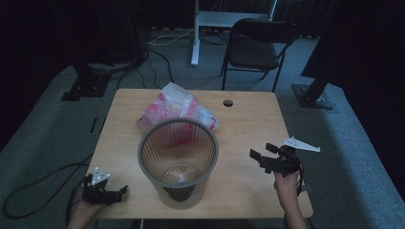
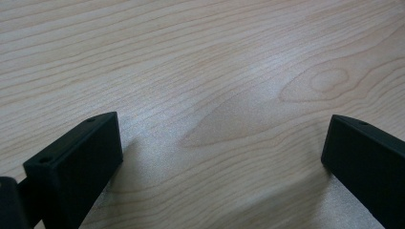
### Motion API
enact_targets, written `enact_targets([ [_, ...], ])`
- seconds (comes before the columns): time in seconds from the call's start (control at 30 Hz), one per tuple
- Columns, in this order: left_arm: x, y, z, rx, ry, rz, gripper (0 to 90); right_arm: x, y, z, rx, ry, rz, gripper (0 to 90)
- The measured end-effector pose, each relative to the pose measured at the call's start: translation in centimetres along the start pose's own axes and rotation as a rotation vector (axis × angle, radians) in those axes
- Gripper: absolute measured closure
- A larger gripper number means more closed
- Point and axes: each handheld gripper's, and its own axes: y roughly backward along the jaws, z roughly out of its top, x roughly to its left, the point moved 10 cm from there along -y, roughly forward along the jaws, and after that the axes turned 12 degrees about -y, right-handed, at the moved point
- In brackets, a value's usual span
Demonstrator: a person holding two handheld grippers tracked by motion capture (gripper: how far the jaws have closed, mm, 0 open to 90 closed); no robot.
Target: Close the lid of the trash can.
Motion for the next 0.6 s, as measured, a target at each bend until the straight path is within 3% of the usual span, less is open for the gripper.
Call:
enact_targets([
  [0.4, 0.0, 0.0, 0.0, -0.001, 0.002, 0.000, 0.1, -4.6, 0.4, -3.1, 0.032, -0.017, -0.084, 12.6],
  [0.6, 0.0, 0.0, 0.0, 0.001, 0.000, -0.001, 0.1, -6.2, 0.7, -4.2, 0.037, -0.038, -0.114, 12.6],
])
